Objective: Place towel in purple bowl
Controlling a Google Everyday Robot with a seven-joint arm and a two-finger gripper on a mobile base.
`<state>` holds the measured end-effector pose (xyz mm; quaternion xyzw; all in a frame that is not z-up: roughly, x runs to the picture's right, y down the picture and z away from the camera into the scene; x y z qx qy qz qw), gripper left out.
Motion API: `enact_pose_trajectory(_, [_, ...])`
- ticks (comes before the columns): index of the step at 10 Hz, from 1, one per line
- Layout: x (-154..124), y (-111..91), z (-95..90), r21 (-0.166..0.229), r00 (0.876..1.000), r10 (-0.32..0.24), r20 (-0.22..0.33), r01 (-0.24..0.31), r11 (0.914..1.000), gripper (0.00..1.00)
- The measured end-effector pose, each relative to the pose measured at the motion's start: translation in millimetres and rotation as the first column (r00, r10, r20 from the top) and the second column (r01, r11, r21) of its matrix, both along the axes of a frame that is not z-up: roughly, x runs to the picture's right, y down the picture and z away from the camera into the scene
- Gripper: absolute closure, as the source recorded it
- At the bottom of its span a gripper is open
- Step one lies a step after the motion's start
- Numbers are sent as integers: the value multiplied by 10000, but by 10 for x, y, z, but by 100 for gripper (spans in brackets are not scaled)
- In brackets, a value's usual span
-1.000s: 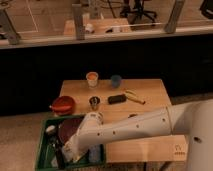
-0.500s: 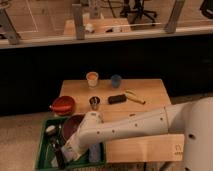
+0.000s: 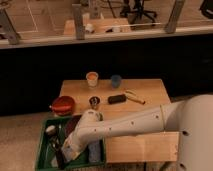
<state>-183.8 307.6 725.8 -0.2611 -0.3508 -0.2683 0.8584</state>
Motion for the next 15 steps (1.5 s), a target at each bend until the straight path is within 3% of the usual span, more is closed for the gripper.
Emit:
enact_pose_trajectory(4, [-48,32,55,-139,10000,-13,-33,12,9999,43])
enact_pose_trajectory(10, [19,69,94,-281,9998,190,-47,-191,9994,98])
enact_pose_trajectory(13, [111,-17,2,-280,9984,540,-169,-544,9981,100])
enact_pose_trajectory(15, [214,-151,-193,-207,9954,935,-193,-938,9954,100])
